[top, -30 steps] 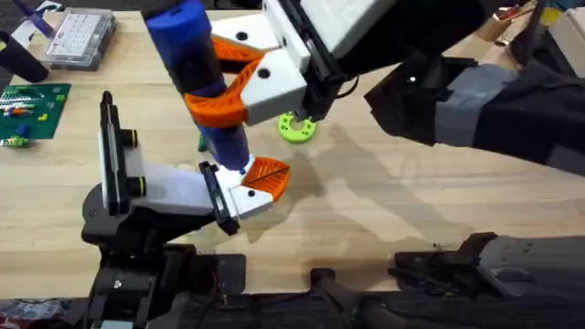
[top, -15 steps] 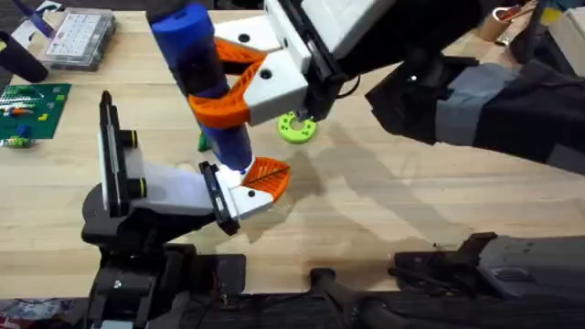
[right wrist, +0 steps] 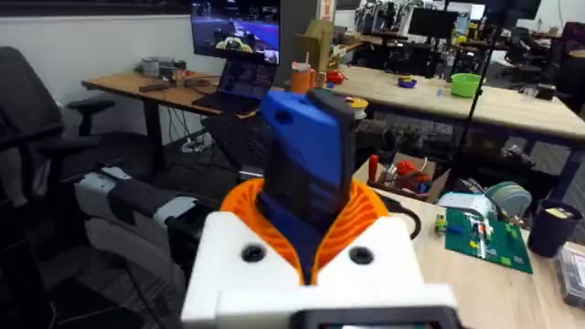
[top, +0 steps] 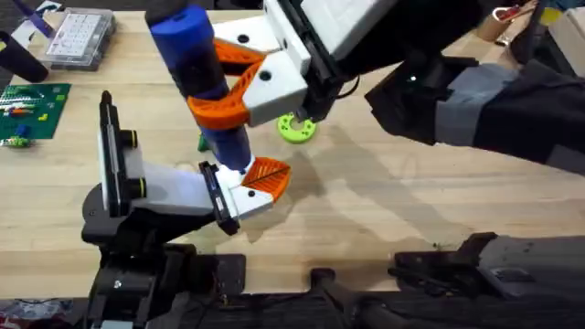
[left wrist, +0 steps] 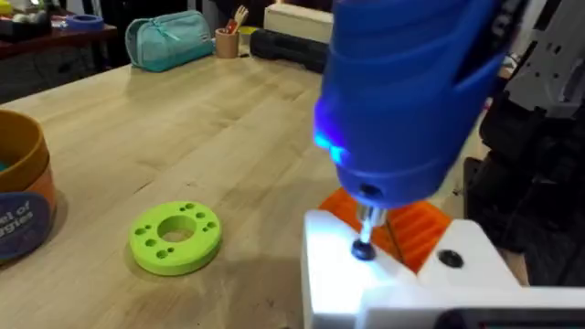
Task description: Pick up the gripper from the table and insert it into the empty holder that is missing its gripper. Then pick up a screw, insert it into the mounting hole, and use the screwdriver to tighten it. Finally, clean up the table by picking up the vegetable and placing it into the bucket.
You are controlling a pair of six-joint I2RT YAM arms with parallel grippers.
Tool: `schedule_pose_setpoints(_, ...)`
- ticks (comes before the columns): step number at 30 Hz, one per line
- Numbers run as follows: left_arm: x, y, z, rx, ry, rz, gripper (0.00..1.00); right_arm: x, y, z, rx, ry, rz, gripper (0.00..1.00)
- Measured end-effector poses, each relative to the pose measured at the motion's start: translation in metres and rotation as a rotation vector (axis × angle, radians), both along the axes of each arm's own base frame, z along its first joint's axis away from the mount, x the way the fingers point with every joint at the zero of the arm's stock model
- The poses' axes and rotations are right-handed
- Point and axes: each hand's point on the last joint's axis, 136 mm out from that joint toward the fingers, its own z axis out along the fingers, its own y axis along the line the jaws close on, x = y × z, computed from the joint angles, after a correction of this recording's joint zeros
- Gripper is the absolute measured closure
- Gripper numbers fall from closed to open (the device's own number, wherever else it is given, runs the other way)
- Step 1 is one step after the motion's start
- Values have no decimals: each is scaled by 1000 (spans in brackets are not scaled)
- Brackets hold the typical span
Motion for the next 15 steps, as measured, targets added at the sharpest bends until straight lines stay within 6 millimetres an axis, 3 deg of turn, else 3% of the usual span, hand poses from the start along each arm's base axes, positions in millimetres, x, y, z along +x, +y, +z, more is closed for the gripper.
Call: schedule_pose_setpoints(15, 0, 0, 0, 0, 0, 0, 991, -1, 0, 0, 2, -6, 1, 975)
